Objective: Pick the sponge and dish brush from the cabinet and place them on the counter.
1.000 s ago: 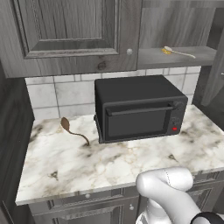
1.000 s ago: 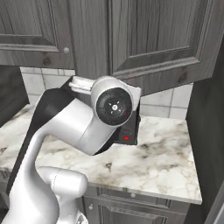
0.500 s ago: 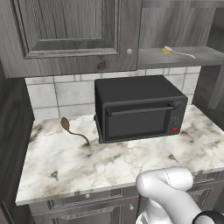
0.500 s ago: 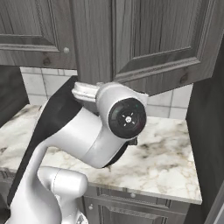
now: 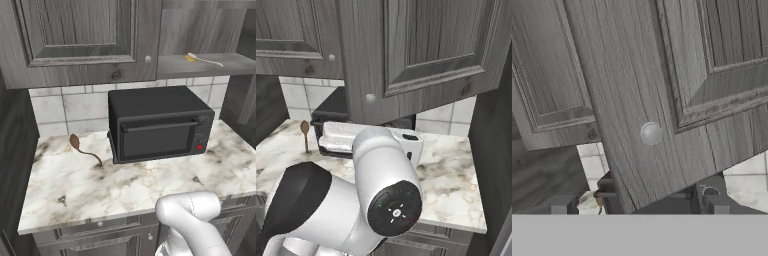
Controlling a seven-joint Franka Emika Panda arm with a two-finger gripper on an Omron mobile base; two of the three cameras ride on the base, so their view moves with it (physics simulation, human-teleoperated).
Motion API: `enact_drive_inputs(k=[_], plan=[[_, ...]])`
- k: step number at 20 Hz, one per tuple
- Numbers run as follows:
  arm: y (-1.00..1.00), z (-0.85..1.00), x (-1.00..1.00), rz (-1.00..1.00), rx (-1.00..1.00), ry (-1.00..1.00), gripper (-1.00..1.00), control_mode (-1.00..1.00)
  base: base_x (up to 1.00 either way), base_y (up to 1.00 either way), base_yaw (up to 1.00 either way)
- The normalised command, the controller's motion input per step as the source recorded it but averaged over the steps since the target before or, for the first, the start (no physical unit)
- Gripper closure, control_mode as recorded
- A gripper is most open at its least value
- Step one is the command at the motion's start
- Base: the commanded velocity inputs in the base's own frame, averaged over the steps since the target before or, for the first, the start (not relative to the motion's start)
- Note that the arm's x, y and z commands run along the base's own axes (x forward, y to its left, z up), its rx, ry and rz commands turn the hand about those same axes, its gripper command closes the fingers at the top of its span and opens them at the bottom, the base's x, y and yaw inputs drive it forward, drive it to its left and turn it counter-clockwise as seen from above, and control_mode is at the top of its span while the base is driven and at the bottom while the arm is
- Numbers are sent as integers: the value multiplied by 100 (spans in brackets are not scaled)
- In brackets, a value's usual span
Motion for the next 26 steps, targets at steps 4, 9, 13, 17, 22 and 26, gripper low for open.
enact_drive_inputs(k=[4,9,13,17,22,26], plan=[[61,-7,-60,0,-1,-6,-100,-100,0,0,0],[77,0,-43,0,-5,-4,-100,-100,0,0,0],[61,0,-33,0,-8,-7,-100,-100,0,0,0],[43,-4,-12,-4,-13,-1,-100,-100,0,0,0],[30,-3,-4,-13,-19,0,-100,-100,0,0,0],[22,0,0,-19,-22,0,-100,-100,0,0,0]])
